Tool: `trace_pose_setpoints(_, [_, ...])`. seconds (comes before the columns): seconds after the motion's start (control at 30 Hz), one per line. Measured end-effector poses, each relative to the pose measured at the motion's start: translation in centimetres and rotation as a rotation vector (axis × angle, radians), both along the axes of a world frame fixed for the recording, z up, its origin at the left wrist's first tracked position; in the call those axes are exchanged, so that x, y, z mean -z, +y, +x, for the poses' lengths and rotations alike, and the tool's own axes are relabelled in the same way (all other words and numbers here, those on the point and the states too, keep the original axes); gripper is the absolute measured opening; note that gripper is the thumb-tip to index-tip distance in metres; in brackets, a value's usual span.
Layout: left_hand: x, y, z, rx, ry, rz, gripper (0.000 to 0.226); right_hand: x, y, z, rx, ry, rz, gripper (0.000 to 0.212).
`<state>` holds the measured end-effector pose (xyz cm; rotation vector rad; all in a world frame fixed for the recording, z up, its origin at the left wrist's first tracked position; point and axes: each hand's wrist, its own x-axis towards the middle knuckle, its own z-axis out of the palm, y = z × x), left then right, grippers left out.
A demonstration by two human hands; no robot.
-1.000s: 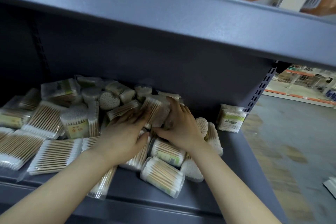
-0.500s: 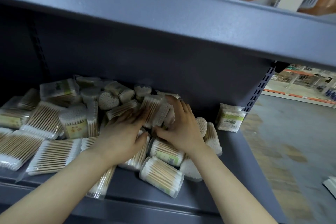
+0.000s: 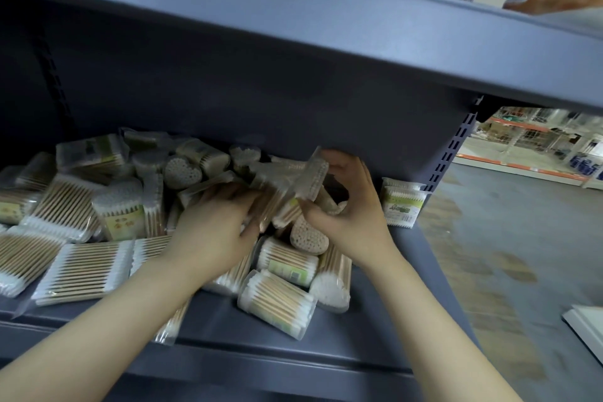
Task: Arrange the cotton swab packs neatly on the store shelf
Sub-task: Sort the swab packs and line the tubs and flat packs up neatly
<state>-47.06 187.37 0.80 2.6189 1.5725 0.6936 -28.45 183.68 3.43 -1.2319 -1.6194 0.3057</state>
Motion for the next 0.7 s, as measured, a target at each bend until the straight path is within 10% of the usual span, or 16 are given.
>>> trace_pose_setpoints(0.2, [-0.9, -1.9, 2.3, 0.01, 0.008, 0.077, 0.022, -0.3, -1.5, 1.7, 0.018, 0.023, 0.014, 0.048])
trace_pose_setpoints(0.7, [-0.6, -5.6, 7.2, 0.158, -0.053, -0.035, 0.055, 1.3, -4.5, 8.1, -0.011, 0.211, -0.103, 0.039])
